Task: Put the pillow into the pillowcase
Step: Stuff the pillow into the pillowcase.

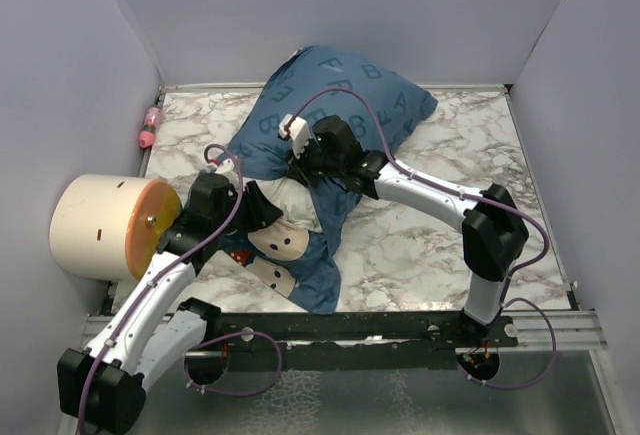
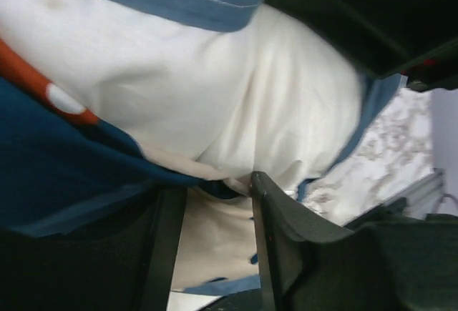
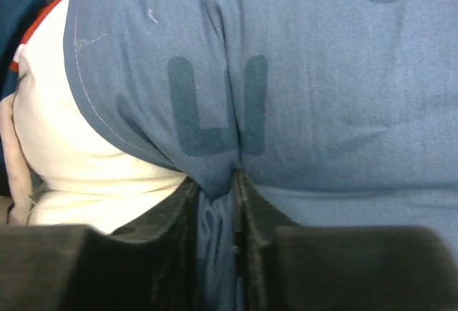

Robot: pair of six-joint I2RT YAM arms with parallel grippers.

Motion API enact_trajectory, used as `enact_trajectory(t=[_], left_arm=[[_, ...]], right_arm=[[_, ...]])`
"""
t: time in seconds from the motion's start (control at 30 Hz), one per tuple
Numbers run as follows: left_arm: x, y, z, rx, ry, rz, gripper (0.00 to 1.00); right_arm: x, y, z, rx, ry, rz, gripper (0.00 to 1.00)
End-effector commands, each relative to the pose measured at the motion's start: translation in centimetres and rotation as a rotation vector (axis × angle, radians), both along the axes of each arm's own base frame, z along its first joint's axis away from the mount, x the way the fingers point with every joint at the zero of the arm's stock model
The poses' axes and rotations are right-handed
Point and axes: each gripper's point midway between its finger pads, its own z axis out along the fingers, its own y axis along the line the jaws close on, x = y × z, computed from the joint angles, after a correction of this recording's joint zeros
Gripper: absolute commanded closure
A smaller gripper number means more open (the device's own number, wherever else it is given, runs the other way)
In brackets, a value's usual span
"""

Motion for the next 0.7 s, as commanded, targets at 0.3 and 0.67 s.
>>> enact_trajectory(t=[0.3,0.67], left_arm=[[-0.2,-4.3,6.7,-0.173,-0.114,-0.248,1.0],[-3.4,-7.2,25.1,-0.641,-0.389,-0.492,1.0]], right_arm=[[-1.2,-6.5,-5.4,-0.053,0.132,-0.234,0.99],[-5.4,-3.0,-14.5,-0.2,0.313,-0.111,0.99]])
